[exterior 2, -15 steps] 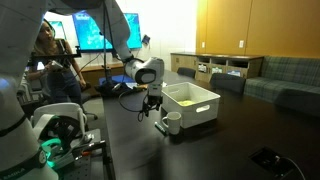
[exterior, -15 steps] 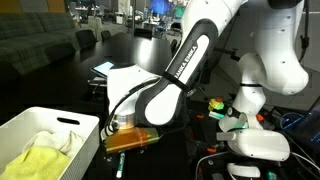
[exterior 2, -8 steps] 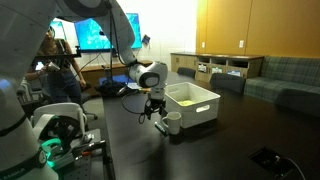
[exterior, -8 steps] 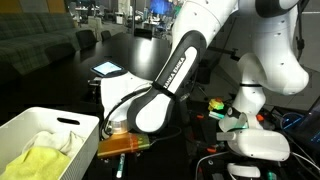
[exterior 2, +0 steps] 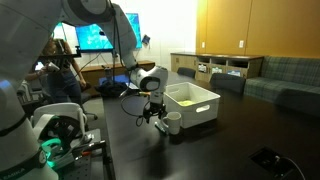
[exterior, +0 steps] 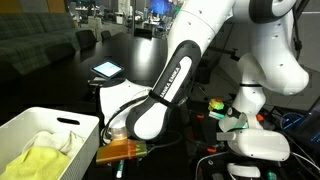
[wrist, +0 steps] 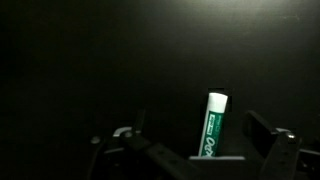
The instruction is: Pick up the towels and put them in the container. Pick up the pen and the small tape and put them in the cup.
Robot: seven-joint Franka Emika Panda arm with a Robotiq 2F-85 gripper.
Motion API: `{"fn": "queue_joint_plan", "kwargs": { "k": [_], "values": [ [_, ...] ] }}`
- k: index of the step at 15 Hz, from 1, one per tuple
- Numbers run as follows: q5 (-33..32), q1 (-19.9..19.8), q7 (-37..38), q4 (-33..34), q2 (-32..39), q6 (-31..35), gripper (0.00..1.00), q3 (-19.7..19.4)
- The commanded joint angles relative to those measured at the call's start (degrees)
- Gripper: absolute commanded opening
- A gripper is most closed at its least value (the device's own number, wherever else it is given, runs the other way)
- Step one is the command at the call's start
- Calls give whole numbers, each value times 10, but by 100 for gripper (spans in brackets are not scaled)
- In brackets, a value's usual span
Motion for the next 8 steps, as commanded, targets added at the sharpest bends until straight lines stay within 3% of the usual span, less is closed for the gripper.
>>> {"fn": "queue_joint_plan", "kwargs": {
  "k": [1,8],
  "values": [
    [-25,24,51,16,6,-10,100,-21],
    [-66,44,117,32,28,-7,100,-43]
  ]
}}
